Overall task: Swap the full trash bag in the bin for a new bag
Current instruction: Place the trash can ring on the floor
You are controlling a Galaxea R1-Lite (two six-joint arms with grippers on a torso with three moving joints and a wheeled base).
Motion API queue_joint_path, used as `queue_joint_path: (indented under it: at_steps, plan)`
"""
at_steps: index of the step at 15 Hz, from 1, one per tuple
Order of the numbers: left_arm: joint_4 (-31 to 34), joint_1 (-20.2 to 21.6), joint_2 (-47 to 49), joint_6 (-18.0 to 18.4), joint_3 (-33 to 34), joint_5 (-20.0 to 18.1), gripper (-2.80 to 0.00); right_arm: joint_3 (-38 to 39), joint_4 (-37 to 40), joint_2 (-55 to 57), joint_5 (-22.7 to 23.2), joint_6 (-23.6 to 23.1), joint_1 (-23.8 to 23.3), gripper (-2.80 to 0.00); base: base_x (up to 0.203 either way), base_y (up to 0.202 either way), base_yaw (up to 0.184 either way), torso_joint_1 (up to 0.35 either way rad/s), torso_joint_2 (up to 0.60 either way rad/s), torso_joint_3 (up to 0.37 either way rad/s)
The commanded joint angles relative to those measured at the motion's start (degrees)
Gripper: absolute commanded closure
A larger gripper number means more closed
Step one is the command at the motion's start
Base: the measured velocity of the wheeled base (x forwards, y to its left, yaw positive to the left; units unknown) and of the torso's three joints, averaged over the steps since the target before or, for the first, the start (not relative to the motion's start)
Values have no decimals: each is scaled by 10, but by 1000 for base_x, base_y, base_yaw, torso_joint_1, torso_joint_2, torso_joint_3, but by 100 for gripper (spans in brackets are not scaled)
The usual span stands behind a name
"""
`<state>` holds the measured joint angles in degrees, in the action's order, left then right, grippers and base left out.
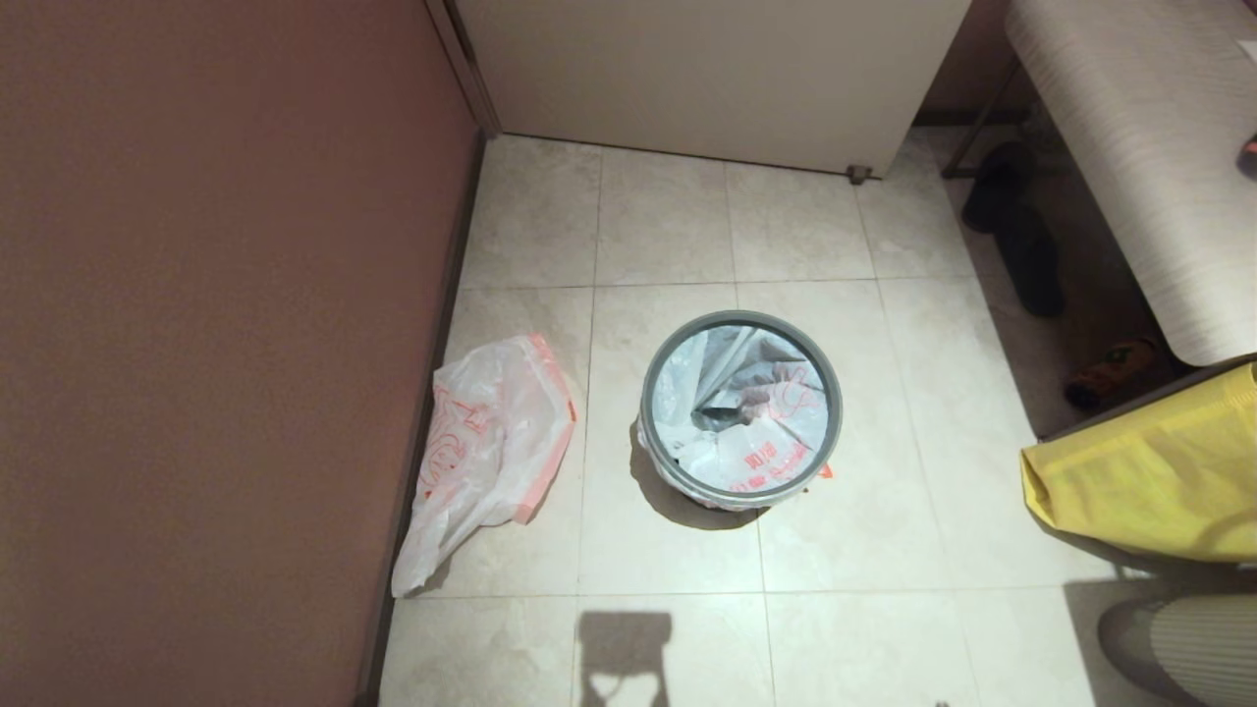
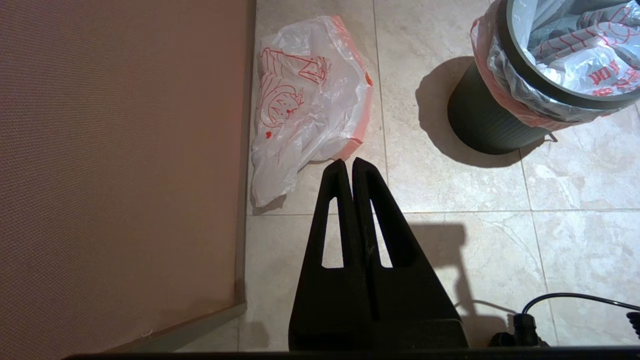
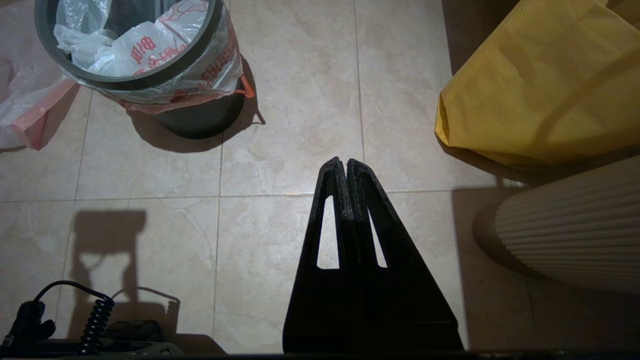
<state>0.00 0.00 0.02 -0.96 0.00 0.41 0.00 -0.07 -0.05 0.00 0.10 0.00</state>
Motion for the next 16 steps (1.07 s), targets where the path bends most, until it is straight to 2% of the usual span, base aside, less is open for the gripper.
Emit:
queue_joint_path:
  at_steps: [1, 16]
  plan:
    - [0, 0, 0, 0, 0, 0, 0, 0, 0, 0, 0, 0, 0, 0, 0, 0, 0, 0, 0, 0]
    - [0, 0, 0, 0, 0, 0, 0, -4, 0, 0, -1, -7, 0, 0, 0, 0, 0, 0, 0, 0]
